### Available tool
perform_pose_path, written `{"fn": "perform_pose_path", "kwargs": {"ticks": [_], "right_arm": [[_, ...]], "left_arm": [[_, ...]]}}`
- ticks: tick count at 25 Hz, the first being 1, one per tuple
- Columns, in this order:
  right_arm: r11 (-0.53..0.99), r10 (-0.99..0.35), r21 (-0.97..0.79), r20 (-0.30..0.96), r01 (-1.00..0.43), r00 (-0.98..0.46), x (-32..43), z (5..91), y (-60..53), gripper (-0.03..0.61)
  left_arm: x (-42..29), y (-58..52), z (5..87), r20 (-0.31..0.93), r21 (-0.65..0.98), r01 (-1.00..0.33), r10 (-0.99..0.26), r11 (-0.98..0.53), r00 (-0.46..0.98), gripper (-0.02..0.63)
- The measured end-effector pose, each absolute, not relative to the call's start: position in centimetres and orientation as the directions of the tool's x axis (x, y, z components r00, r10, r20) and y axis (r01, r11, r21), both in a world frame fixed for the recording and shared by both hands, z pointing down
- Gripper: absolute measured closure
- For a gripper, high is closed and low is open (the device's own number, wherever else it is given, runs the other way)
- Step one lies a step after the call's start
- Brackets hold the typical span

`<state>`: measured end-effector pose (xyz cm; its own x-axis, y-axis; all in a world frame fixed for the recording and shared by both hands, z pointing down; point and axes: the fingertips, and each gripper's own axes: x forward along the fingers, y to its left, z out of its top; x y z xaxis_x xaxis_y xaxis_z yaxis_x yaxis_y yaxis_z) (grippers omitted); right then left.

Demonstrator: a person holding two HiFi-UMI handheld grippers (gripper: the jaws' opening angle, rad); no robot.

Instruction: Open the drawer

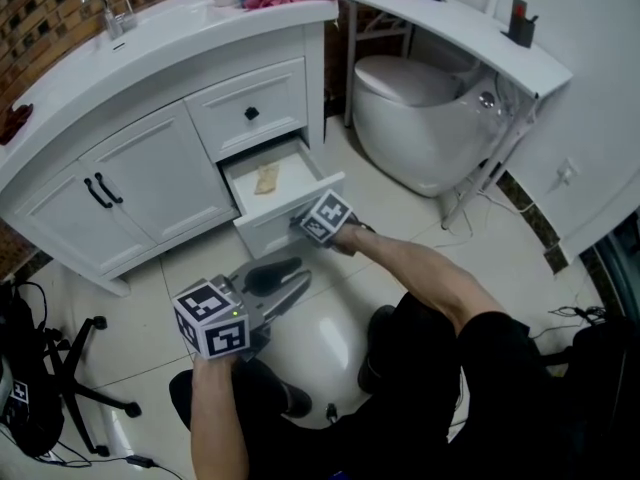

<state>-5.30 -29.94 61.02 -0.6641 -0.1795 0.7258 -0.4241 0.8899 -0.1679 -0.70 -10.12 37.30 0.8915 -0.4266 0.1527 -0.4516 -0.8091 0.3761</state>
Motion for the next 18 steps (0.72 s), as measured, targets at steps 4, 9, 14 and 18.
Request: {"fn": "perform_pose_path", "kwargs": {"ticks": [4, 9, 14, 18], "right_arm": [[0.887, -0.183, -0.166, 0.729, -0.431, -0.659, -5.0, 61.0, -29.6, 0.466], [0.883, -0.194, -0.160, 0.731, -0.441, -0.654, -4.9, 60.9, -29.6, 0.466], [0.876, -0.202, -0.165, 0.728, -0.454, -0.655, -4.9, 61.0, -29.6, 0.463], [0.870, -0.226, -0.152, 0.723, -0.469, -0.653, -4.6, 60.7, -29.6, 0.459]], "left_arm": [[-0.5, -9.7, 37.3, 0.155, 0.376, -0.449, -0.423, -0.811, 0.893, 0.497], [-0.6, -9.4, 37.3, 0.156, 0.373, -0.453, -0.427, -0.810, 0.891, 0.497], [-0.7, -9.1, 37.3, 0.157, 0.373, -0.455, -0.429, -0.809, 0.890, 0.497], [-0.4, -8.9, 37.2, 0.158, 0.371, -0.447, -0.419, -0.814, 0.894, 0.497]]}}
